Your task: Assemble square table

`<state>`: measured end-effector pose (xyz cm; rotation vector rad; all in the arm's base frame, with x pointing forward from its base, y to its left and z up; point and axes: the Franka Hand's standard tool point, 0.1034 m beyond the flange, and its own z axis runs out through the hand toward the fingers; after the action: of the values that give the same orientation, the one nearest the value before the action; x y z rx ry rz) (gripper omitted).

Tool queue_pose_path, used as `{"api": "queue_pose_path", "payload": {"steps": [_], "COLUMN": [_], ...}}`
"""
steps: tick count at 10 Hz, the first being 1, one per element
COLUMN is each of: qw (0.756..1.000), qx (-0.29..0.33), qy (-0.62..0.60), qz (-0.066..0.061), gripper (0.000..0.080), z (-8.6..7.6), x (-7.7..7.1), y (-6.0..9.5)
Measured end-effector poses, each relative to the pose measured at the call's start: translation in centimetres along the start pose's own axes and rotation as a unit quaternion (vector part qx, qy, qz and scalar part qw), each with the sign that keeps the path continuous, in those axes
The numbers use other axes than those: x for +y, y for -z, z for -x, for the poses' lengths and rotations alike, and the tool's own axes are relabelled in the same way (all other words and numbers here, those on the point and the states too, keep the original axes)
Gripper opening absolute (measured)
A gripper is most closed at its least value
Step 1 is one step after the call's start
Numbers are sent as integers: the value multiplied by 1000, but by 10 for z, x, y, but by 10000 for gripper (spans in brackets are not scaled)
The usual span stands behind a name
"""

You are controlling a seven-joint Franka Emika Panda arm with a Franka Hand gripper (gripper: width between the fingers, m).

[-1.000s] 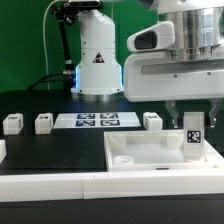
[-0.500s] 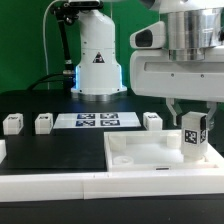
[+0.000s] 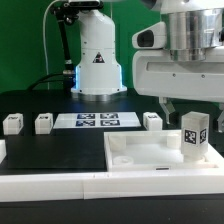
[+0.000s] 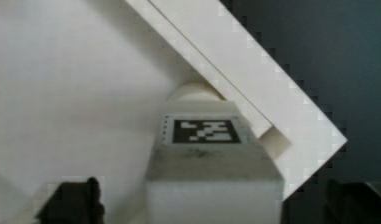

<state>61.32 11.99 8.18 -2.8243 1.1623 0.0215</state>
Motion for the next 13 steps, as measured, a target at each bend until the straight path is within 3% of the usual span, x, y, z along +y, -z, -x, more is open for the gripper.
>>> {"api": "queue_pose_path", "payload": {"steps": [2,6,13], "qw": [994,954,841], "qx": [0,0,3], "qy": [109,300,541], "qz": [0,-1,3], "gripper": [648,649,649], "z": [4,3,2], "x": [-3,-3,-2], "y": [0,0,0]}}
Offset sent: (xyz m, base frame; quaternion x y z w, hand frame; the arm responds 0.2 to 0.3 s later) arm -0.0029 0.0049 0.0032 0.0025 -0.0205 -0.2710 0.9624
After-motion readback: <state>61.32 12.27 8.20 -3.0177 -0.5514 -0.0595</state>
